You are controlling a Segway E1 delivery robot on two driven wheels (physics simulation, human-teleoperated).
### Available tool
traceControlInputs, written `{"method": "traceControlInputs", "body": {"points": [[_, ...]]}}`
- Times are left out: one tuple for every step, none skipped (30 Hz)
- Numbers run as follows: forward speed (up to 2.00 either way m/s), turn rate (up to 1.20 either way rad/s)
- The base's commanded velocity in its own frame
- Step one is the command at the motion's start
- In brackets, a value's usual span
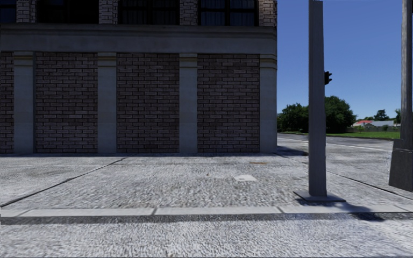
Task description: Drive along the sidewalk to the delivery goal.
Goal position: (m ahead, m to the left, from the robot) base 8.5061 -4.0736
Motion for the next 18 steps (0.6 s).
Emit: {"method": "traceControlInputs", "body": {"points": [[2.00, 0.00], [2.00, 0.00], [2.00, 0.00], [2.00, 0.00], [2.00, 0.00], [2.00, 0.00], [2.00, 0.00], [2.00, 0.00], [2.00, 0.00], [2.00, 0.00], [2.00, 0.00], [1.92, 0.00], [1.82, -0.03], [1.82, -0.03], [1.68, -0.10], [1.59, -0.14], [1.53, -0.17], [1.43, -0.23]]}}
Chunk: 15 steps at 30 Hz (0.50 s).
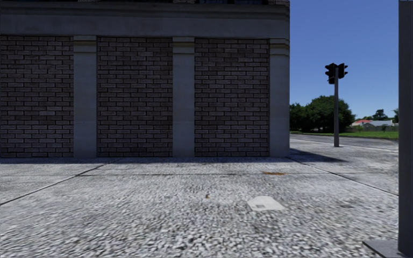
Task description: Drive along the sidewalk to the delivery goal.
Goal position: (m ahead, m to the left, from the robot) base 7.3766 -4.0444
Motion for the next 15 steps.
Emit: {"method": "traceControlInputs", "body": {"points": [[1.36, -0.33], [1.33, -0.35], [1.33, -0.35], [1.33, -0.36], [1.32, -0.36], [1.30, -0.36], [1.28, -0.36], [1.26, -0.36], [1.26, -0.36], [1.25, -0.36], [1.25, -0.36], [1.25, -0.36], [1.24, -0.36], [1.24, -0.36], [1.24, -0.36]]}}
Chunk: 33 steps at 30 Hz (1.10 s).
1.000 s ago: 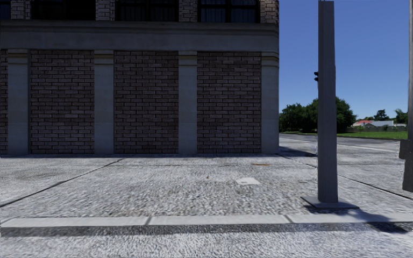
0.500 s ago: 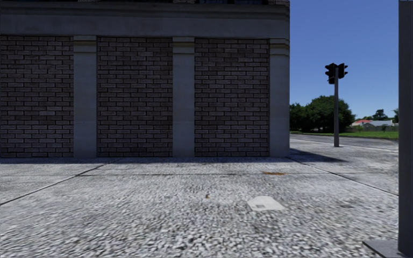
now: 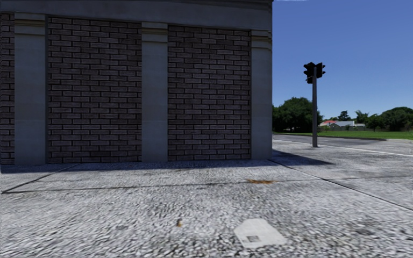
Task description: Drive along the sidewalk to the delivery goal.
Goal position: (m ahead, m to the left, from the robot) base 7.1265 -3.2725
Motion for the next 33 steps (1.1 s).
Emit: {"method": "traceControlInputs", "body": {"points": [[1.24, -0.36], [1.24, -0.36], [1.24, -0.43], [1.24, -0.43], [1.24, -0.43], [1.24, -0.43], [1.24, -0.43], [1.24, -0.43], [1.24, -0.43], [1.24, -0.43], [1.24, -0.43], [1.24, -0.43], [1.24, -0.43], [1.24, -0.43], [1.24, -0.43], [1.24, -0.43], [1.24, -0.44], [1.24, -0.44], [1.24, -0.44], [1.24, -0.44], [1.24, -0.46], [1.24, -0.46], [1.24, -0.47], [1.24, -0.47], [1.24, -0.47], [1.24, -0.47], [1.24, -0.47], [1.24, -0.47], [1.24, -0.49], [1.24, -0.50], [1.24, -0.50], [1.24, -0.51], [1.24, -0.54]]}}
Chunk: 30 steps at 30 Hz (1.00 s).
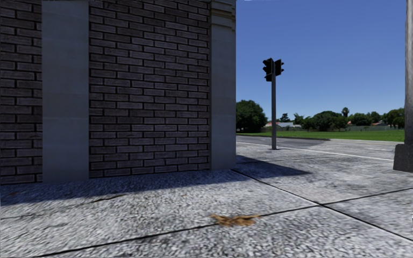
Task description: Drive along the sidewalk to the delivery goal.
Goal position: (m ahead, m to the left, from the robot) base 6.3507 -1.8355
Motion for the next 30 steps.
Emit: {"method": "traceControlInputs", "body": {"points": [[1.24, -0.57], [1.24, -0.57], [1.24, -0.59], [1.24, -0.59], [1.24, -0.59], [1.24, -0.59], [1.24, -0.59], [1.24, -0.59], [1.24, -0.59], [1.24, -0.59], [1.24, -0.59], [1.24, -0.59], [1.24, -0.59], [1.24, -0.59], [1.24, -0.59], [1.24, -0.59], [1.26, -0.59], [1.30, -0.59], [1.31, -0.59], [1.32, -0.59], [1.32, -0.59], [1.32, -0.59], [1.32, -0.59], [1.32, -0.59], [1.32, -0.58], [1.32, -0.57], [1.32, -0.55], [1.32, -0.55], [1.32, -0.49], [1.33, -0.44]]}}
